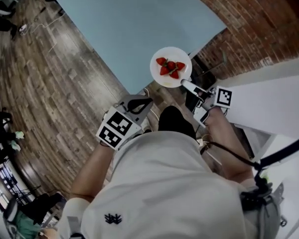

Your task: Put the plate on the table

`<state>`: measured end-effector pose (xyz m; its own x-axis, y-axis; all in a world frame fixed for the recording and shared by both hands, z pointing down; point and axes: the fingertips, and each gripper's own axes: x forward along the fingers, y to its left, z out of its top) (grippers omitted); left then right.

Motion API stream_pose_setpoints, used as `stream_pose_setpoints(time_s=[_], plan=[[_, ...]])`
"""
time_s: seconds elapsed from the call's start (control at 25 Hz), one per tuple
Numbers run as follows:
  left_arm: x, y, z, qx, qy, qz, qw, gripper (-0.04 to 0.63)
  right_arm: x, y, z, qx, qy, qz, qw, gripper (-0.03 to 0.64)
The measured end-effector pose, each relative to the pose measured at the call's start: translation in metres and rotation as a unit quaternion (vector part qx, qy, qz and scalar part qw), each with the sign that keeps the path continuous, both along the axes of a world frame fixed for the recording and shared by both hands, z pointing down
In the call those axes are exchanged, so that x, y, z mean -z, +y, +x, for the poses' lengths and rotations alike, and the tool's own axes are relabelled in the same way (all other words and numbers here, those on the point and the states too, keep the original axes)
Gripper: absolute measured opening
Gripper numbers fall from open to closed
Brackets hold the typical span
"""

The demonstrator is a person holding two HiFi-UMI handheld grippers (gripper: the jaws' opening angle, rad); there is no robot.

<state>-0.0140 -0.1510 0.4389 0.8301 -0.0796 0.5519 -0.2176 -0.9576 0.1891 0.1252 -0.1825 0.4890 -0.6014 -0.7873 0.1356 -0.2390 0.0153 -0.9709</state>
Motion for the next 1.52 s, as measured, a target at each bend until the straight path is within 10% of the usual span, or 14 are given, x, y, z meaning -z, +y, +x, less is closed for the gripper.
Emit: stream_pose_setpoints(time_s=[0.72, 1.52], plan=[[-0.004, -0.24, 0.036, 0.198, -0.016, -0.036, 0.9794, 0.002, -0.107, -0.342, 0.044, 0.108, -0.022, -0.095, 0.989, 0.017], [-0.018, -0.24, 0.035, 0.311, -0.034, -0.041, 0.9488, 0.002, -0.213, -0.407, 0.051, 0.136, 0.032, -0.172, 0.975, 0.017]])
